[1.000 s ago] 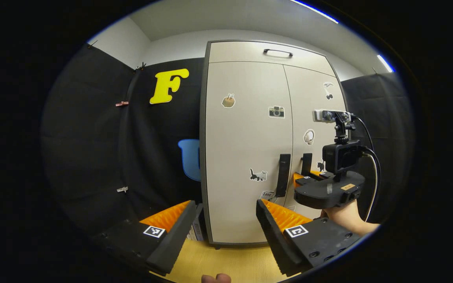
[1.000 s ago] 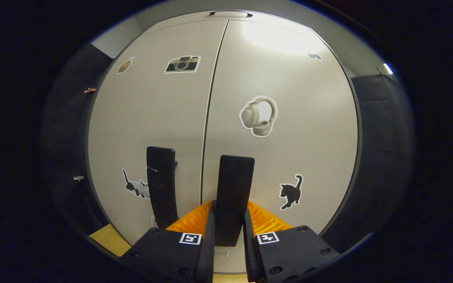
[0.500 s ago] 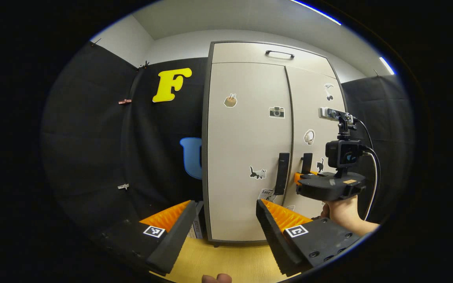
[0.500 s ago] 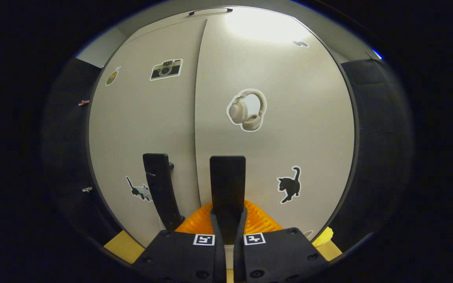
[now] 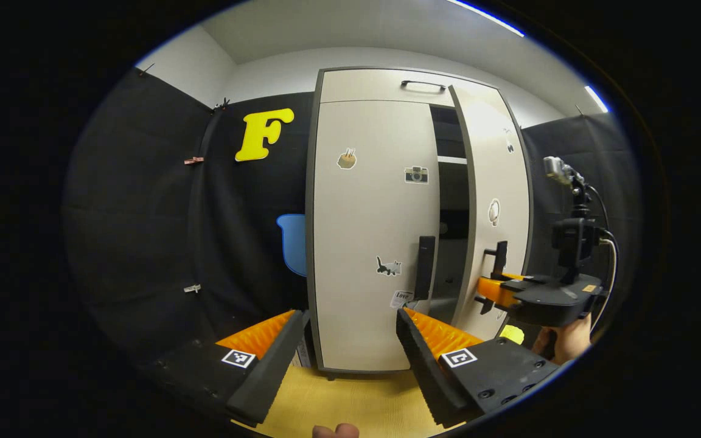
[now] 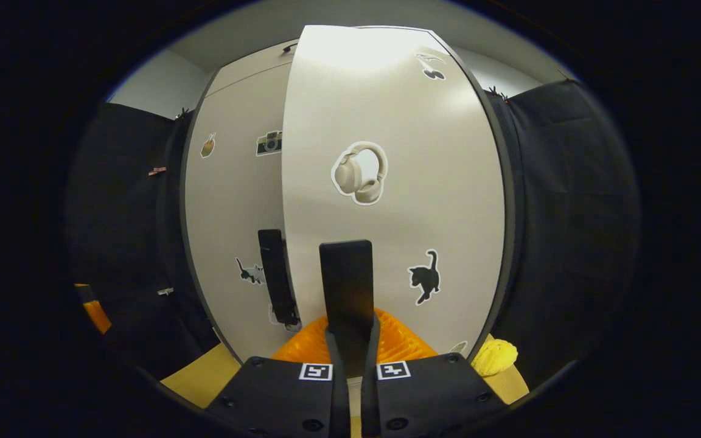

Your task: Open the right door of the double-door shoe cabinet with the right hand, and open the left door with the left hand.

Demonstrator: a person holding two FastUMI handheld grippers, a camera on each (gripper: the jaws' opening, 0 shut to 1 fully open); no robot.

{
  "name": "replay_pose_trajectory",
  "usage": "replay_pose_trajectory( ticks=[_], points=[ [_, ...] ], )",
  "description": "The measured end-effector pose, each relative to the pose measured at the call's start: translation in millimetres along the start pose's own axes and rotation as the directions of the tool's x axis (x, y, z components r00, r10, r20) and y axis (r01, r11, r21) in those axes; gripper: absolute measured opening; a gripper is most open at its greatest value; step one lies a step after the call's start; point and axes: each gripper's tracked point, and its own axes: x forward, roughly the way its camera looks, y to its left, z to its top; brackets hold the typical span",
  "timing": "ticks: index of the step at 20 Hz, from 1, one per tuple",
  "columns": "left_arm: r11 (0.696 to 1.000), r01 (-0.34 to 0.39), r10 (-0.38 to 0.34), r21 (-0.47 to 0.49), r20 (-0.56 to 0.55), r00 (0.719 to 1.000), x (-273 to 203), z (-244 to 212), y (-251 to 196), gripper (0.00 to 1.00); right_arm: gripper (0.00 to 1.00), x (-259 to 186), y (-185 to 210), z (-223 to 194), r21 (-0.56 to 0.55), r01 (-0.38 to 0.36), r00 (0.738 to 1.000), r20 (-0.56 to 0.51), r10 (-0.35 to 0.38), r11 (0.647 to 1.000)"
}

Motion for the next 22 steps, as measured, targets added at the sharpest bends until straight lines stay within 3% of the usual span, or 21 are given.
replay_pose_trajectory(
  ticks=[12,22],
  points=[
    [1.0,0.01,-0.01,0.002,0.006,1.0,-2,3,-49,0.95,0.11,-30,-27,4,0.017,-0.031,0.999,0.019,0.03,0.999],
    [0.998,0.068,-0.068,0.013,0.01,0.998,4,7,-91,0.95,0.1,-43,-61,8,-0.016,0.067,0.997,0.031,-0.066,0.998]
  ],
)
